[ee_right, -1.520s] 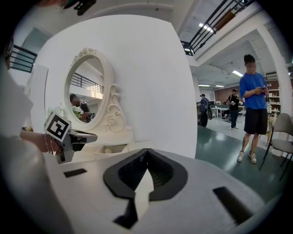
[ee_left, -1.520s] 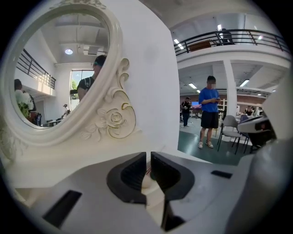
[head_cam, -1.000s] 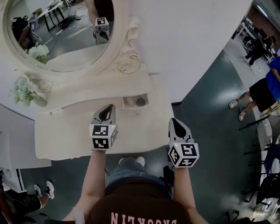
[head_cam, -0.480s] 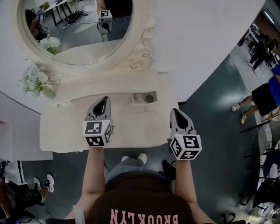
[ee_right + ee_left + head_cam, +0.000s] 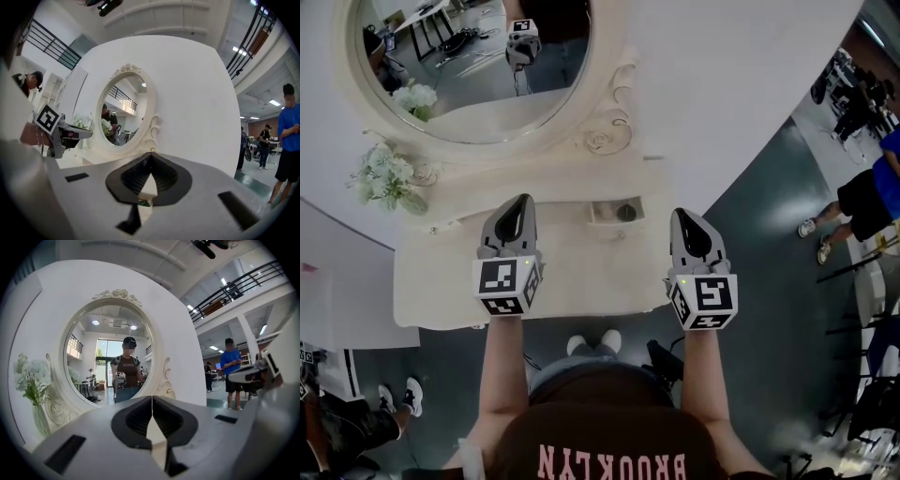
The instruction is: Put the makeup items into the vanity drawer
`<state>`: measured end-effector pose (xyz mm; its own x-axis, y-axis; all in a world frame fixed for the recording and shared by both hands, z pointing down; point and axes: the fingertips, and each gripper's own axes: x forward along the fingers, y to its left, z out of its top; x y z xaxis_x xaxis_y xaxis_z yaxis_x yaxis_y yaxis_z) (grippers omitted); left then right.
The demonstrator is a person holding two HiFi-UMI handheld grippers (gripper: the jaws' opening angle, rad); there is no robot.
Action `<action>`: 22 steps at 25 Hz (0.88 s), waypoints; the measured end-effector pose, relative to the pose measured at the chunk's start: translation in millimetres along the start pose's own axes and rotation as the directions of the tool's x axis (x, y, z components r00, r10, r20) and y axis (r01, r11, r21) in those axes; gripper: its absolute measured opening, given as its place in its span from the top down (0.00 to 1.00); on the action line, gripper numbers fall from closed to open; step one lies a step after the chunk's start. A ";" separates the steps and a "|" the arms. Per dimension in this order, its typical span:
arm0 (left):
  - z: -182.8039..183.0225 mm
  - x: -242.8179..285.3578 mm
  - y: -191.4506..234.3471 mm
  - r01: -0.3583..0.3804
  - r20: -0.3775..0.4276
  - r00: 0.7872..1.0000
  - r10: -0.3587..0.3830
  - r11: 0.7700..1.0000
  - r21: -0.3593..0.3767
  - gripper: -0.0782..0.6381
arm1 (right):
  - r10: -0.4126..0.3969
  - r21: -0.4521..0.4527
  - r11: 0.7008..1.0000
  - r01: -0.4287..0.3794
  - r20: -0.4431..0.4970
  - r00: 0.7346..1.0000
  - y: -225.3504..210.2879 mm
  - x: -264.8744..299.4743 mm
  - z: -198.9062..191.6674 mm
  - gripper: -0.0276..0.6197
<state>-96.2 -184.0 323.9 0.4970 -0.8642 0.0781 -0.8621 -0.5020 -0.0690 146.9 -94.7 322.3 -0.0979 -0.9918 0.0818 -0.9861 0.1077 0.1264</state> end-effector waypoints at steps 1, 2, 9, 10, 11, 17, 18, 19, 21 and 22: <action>6.4 -0.7 0.1 0.005 0.012 1.000 -0.005 1.000 0.009 0.88 | -0.001 -0.005 1.000 0.001 0.017 1.000 0.1 0.3 8.4 0.96; 13.7 -1.6 0.1 0.010 0.023 1.000 -0.010 1.000 0.019 0.88 | -0.002 -0.010 1.000 0.002 0.032 0.999 0.2 -0.1 17.2 0.96; 64.8 -4.6 -0.7 0.022 0.107 0.994 -0.030 0.997 0.077 0.88 | 0.003 -0.059 0.998 0.004 0.113 0.994 0.9 -7.9 67.2 0.96; 68.3 -5.3 -2.4 0.025 0.118 0.992 -0.034 0.996 0.082 0.88 | -0.001 -0.064 0.998 0.008 0.116 0.993 1.3 -9.2 68.9 0.96; 70.4 -6.2 -4.7 0.029 0.126 0.991 -0.040 0.996 0.088 0.88 | -0.005 -0.067 0.998 0.013 0.117 0.993 1.8 -10.8 69.3 0.96; 65.4 -9.1 -14.2 0.054 0.133 0.989 -0.067 0.994 0.098 0.88 | -0.011 -0.059 0.998 0.018 0.107 0.994 8.1 -15.8 60.2 0.96; 64.6 -9.2 -14.1 0.054 0.132 0.989 -0.066 0.994 0.096 0.88 | -0.010 -0.061 0.998 0.017 0.106 0.994 9.3 -15.8 59.7 0.96; 64.3 -9.4 -13.9 0.053 0.132 0.989 -0.066 0.994 0.094 0.88 | -0.009 -0.063 0.998 0.016 0.106 0.994 10.2 -15.8 59.5 0.96; 64.6 -9.5 -13.6 0.053 0.133 0.989 -0.065 0.994 0.091 0.88 | -0.009 -0.062 0.998 0.016 0.107 0.994 11.2 -15.8 59.4 0.96; 64.6 -9.4 -13.6 0.053 0.134 0.989 -0.065 0.995 0.090 0.88 | -0.010 -0.058 0.998 0.016 0.109 0.994 11.4 -15.7 59.3 0.96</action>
<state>-82.7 -171.2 259.8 0.5605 -0.8266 -0.0512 -0.8222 -0.5480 -0.1541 129.3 -82.0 263.8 -0.1024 -0.9943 -0.0279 -0.9780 0.0955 0.1852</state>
